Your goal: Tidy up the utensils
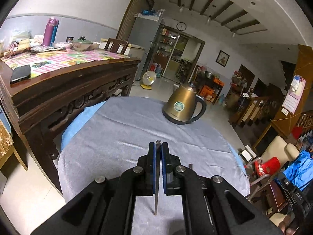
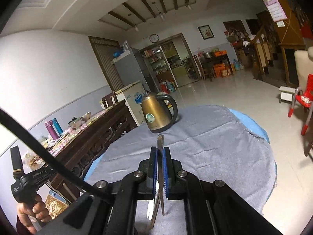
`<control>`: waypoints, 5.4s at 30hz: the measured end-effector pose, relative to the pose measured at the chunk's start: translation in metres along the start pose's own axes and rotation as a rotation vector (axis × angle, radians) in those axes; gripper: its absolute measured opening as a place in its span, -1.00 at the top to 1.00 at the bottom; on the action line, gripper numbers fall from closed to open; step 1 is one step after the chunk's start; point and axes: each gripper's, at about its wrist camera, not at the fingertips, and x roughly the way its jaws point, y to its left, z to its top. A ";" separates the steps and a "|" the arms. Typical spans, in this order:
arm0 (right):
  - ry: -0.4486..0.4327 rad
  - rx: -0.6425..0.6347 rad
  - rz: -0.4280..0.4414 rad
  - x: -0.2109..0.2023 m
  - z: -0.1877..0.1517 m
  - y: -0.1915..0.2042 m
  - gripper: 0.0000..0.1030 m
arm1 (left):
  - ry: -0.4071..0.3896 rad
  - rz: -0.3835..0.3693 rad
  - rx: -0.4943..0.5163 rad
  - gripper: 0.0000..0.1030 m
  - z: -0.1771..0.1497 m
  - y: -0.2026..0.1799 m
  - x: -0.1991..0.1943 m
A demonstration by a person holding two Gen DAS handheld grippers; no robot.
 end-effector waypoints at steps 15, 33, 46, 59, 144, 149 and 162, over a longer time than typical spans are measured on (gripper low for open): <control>-0.057 -0.060 0.024 -0.049 0.010 0.018 0.89 | -0.067 -0.043 0.083 0.90 0.007 -0.029 -0.057; -0.145 -0.157 0.133 -0.115 0.027 0.062 0.89 | -0.152 -0.199 0.135 0.90 0.019 -0.060 -0.134; -0.018 -0.201 0.180 -0.079 -0.005 0.090 0.89 | -0.014 -0.216 0.173 0.90 -0.012 -0.083 -0.095; 0.070 -0.185 0.179 -0.069 -0.019 0.087 0.89 | 0.064 -0.215 0.207 0.90 -0.034 -0.089 -0.094; 0.623 -0.040 -0.060 0.312 -0.085 -0.022 0.76 | 0.355 0.232 0.083 -0.36 -0.046 0.045 0.149; 0.608 -0.080 -0.096 0.308 -0.084 -0.025 0.77 | 0.376 0.233 0.085 -0.36 -0.053 0.043 0.155; 0.526 0.127 0.011 0.276 -0.076 -0.079 0.68 | 0.418 0.113 0.155 -0.36 -0.070 0.016 0.190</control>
